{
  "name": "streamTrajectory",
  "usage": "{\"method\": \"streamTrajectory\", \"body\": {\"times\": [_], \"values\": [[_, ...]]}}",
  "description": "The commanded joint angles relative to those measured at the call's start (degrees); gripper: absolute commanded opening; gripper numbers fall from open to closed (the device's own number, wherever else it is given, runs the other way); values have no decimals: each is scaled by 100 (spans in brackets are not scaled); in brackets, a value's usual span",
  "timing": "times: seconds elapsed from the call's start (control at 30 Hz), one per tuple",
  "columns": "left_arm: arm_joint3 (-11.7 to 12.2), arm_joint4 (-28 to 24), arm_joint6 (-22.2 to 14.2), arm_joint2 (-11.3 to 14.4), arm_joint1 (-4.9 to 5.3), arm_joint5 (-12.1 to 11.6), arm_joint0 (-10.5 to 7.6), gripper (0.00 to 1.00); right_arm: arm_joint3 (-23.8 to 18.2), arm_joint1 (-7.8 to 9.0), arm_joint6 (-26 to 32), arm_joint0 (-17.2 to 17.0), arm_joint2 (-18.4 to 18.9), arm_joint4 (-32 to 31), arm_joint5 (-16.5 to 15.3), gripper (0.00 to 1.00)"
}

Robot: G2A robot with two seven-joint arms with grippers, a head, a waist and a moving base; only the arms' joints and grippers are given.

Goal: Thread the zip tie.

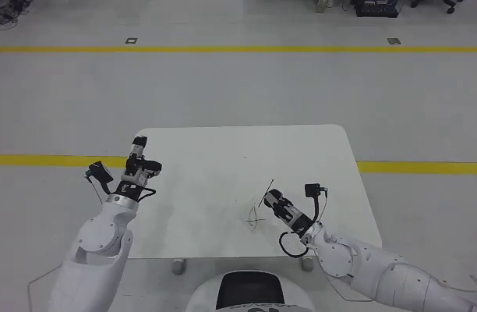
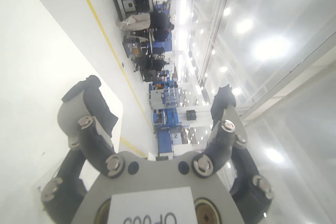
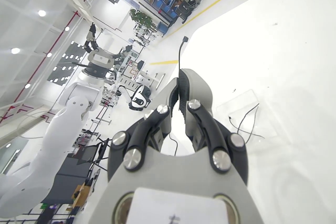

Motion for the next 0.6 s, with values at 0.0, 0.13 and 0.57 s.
{"method": "streamTrajectory", "body": {"times": [0.0,0.13,0.57], "values": [[78,406,-98,311,-11,29,-63,100,-78,5,107,-104,124,34,0,0],[292,932,-19,984,-71,180,-319,100,-185,6,231,-305,365,54,0,0],[264,1351,-89,1502,-116,218,-507,100,-298,-21,530,-517,700,181,0,0]]}}
